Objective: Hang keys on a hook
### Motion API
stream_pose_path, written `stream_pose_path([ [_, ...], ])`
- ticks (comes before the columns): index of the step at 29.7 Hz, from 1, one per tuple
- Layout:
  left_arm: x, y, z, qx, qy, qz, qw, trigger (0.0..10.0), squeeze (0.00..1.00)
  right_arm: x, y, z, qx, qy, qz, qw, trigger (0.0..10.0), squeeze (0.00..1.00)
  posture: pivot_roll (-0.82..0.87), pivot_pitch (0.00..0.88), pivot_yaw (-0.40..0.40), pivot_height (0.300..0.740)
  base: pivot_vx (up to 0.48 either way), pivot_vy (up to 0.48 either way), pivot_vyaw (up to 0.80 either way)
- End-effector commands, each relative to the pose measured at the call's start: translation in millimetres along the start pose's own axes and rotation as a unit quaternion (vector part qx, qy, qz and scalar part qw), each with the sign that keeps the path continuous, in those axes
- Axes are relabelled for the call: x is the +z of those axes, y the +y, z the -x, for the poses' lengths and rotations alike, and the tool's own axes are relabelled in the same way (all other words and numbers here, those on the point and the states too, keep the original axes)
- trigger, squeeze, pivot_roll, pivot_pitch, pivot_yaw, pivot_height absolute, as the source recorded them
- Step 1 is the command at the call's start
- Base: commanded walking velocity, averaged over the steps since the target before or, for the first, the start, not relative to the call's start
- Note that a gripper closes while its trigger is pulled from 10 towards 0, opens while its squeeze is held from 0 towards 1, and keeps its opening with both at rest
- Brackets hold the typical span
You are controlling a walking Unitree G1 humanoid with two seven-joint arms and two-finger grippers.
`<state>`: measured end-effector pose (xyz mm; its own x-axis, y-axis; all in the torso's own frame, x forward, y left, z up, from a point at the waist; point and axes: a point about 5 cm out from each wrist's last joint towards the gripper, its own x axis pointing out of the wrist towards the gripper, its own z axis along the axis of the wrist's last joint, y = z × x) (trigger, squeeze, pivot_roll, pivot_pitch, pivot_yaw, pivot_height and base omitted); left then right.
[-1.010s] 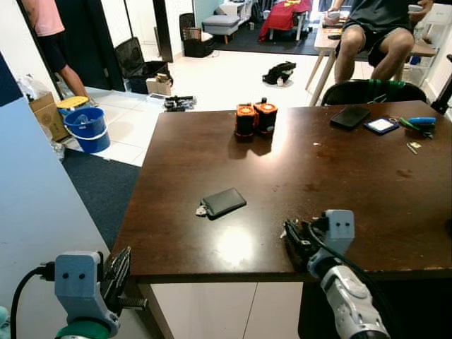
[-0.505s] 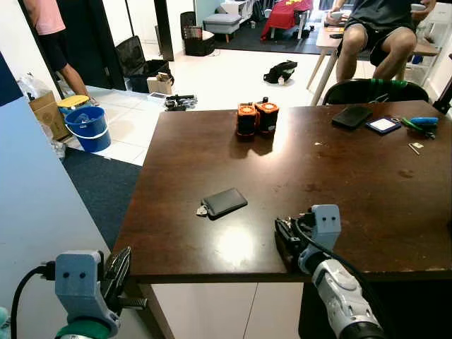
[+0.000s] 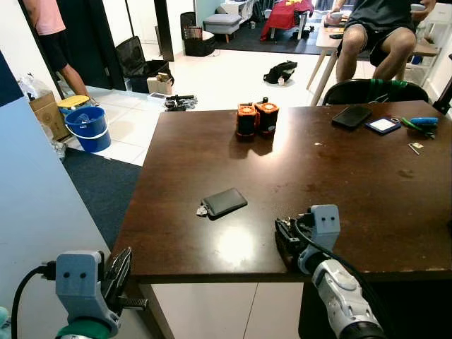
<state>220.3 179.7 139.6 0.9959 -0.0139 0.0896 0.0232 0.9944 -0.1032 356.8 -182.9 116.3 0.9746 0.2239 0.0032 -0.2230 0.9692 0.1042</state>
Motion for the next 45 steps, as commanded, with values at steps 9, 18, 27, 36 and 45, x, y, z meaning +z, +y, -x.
stream_pose_path([
  [9,2,1.7,4.1,0.000,0.002,-0.007,1.000,10.0,0.00,-16,2.0,4.3,0.007,0.038,0.002,0.999,0.0,0.00,-0.02,0.074,0.160,0.740,0.000,0.000,0.00],
  [18,1,0.9,4.1,-0.004,0.003,-0.006,1.000,10.0,0.00,-21,1.5,6.2,0.011,0.051,0.007,0.999,0.0,0.00,-0.02,0.069,0.161,0.740,0.000,0.000,0.00],
  [27,2,2.2,4.9,-0.002,0.003,-0.007,1.000,10.0,0.00,-14,-1.3,4.4,-0.003,0.028,-0.021,0.999,0.3,0.00,-0.02,0.077,0.161,0.740,0.000,0.000,0.00],
  [36,2,2.5,4.8,-0.005,0.005,-0.007,1.000,10.0,0.00,-11,-22.9,8.5,-0.071,0.017,-0.156,0.985,10.0,0.18,-0.02,0.081,0.169,0.740,0.000,0.000,0.00],
  [45,2,0.8,3.2,-0.010,0.006,-0.006,1.000,10.0,0.00,-19,-17.2,9.8,-0.050,0.052,-0.097,0.993,10.0,0.00,-0.02,0.082,0.172,0.740,0.000,0.000,0.00],
])
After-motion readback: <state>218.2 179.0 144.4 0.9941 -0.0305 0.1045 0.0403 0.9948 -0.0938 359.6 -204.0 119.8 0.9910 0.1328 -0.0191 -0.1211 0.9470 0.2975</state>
